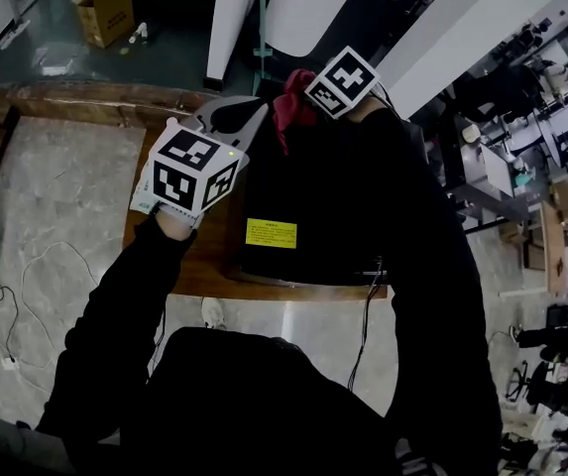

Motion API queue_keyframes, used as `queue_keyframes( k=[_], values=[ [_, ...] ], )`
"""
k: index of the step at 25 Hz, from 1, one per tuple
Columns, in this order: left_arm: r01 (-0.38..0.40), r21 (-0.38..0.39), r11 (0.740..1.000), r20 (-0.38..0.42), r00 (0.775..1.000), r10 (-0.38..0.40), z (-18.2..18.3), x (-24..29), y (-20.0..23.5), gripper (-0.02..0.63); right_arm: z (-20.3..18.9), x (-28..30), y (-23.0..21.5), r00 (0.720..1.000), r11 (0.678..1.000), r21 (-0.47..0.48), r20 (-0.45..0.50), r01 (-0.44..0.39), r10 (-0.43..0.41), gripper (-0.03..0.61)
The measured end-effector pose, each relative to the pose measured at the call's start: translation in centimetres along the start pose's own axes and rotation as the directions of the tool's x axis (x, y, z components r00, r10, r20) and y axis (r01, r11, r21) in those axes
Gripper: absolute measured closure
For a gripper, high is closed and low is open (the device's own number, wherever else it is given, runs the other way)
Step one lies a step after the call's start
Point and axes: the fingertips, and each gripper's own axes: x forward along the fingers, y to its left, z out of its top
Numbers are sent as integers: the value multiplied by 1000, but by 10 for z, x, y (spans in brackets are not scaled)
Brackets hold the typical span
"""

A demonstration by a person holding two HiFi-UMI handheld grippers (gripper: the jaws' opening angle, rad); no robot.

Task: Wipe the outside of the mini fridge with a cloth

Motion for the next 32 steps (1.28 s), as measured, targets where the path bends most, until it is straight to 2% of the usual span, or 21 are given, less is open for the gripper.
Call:
queue_keyframes(
  k=[7, 17, 25, 28, 32],
  values=[
    [-23, -19, 1000, -9, 1000, 23, -18, -30, -17, 607, -11, -21, 69, 997, 992, -102, -33, -70, 67, 511],
    [-60, 13, 998, -9, 998, 60, -21, -107, -114, 607, -59, -87, 210, 987, 968, -195, -33, -158, 154, 511],
    [-94, 15, 995, -26, 995, 94, -36, -169, -189, 607, -102, -136, 294, 980, 958, -212, -11, -194, 196, 511],
    [-105, 22, 994, -42, 993, 106, -40, -189, -207, 607, -109, -146, 307, 985, 964, -212, 22, -160, 168, 509],
    [-120, 51, 991, -45, 991, 122, -32, -219, -221, 607, -109, -162, 313, 983, 980, -176, 141, -91, 117, 505]
  ],
)
